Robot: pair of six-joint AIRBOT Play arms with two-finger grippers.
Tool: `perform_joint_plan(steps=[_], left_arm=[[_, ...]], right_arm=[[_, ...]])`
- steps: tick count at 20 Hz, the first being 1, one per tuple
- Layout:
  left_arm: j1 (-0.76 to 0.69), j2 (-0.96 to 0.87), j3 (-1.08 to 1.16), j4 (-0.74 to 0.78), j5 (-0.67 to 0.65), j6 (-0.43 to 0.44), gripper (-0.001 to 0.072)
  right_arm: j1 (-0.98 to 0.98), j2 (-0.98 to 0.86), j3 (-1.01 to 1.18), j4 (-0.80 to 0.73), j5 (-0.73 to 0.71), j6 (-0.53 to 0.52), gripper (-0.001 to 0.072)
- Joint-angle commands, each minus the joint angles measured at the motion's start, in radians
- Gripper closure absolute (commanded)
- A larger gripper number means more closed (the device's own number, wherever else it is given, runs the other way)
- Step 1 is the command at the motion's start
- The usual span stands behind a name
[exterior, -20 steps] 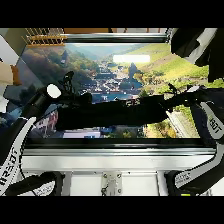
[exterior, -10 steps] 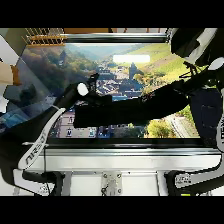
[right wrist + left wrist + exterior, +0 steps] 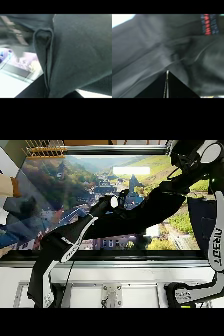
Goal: Fold the clothes and pants, and hang the long-sleeved shirts on hangers.
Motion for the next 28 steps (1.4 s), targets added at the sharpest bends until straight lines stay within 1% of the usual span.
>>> perform_joint_plan(steps=[1,7,11,14,18,23,28], left_arm=[[-0.025,-0.104,0.132,0.000,-0.095,0.000,0.0698],[0.006,-0.093,0.150,0.011,-0.114,-0.037,0.0698],[0.118,-0.006,0.150,0.023,-0.132,-0.044,0.0698],[0.221,0.069,0.150,0.101,-0.151,-0.044,0.0698],[0.356,0.165,0.150,0.174,-0.196,-0.043,0.0698],[0.509,0.272,0.150,0.171,-0.227,-0.040,0.0698],[0.620,0.356,0.150,0.171,-0.264,-0.022,0.0698]], right_arm=[[0.081,0.001,0.033,-0.008,0.007,0.011,0.0699],[0.130,0.001,0.033,-0.011,0.006,0.023,0.0699],[0.165,0.000,0.033,-0.011,0.006,0.039,0.0699],[0.224,0.000,0.033,-0.010,-0.013,0.050,0.0699],[0.326,-0.012,0.033,-0.010,-0.080,0.076,0.0699],[0.467,-0.092,0.033,-0.006,-0.160,0.131,0.0698],[0.607,-0.219,0.033,-0.006,-0.334,0.164,0.0697]])
